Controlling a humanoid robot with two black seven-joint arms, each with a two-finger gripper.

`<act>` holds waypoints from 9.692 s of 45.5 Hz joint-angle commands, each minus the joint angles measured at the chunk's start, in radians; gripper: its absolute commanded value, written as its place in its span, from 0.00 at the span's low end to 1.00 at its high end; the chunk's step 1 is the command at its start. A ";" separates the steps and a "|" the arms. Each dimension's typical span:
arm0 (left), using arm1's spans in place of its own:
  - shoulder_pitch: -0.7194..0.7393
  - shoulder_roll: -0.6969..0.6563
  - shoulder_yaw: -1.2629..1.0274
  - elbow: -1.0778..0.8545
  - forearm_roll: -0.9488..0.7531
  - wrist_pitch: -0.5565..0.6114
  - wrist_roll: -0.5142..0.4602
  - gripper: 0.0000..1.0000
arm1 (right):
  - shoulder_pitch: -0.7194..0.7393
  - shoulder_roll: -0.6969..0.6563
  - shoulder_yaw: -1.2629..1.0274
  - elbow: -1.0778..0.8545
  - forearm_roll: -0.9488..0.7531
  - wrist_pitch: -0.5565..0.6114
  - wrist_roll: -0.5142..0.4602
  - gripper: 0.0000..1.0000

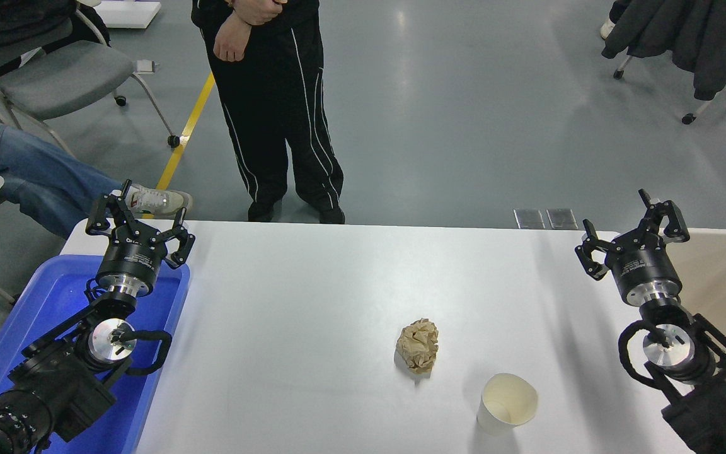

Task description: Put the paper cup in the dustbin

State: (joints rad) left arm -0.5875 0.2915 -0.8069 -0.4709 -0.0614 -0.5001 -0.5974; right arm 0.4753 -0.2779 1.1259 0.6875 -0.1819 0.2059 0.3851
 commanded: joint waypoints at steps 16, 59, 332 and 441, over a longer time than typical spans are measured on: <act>0.000 0.000 0.000 0.000 0.000 0.000 0.001 1.00 | 0.000 0.002 -0.002 0.004 0.002 0.000 0.000 1.00; 0.000 0.000 0.000 0.000 0.000 0.000 0.001 1.00 | -0.003 -0.238 -0.182 0.328 -0.221 -0.034 -0.107 1.00; 0.000 0.000 0.000 0.000 0.000 0.000 0.001 1.00 | 0.528 -0.744 -1.201 0.093 -0.492 0.037 -0.252 0.00; 0.000 0.000 -0.002 0.000 0.000 0.000 0.001 1.00 | 0.223 -0.142 -1.201 -0.764 -0.131 -0.215 -0.325 0.99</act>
State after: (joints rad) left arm -0.5875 0.2914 -0.8073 -0.4709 -0.0613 -0.5001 -0.5971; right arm 0.6677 -0.4137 -0.0765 -0.0743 -0.3598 -0.0107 0.0596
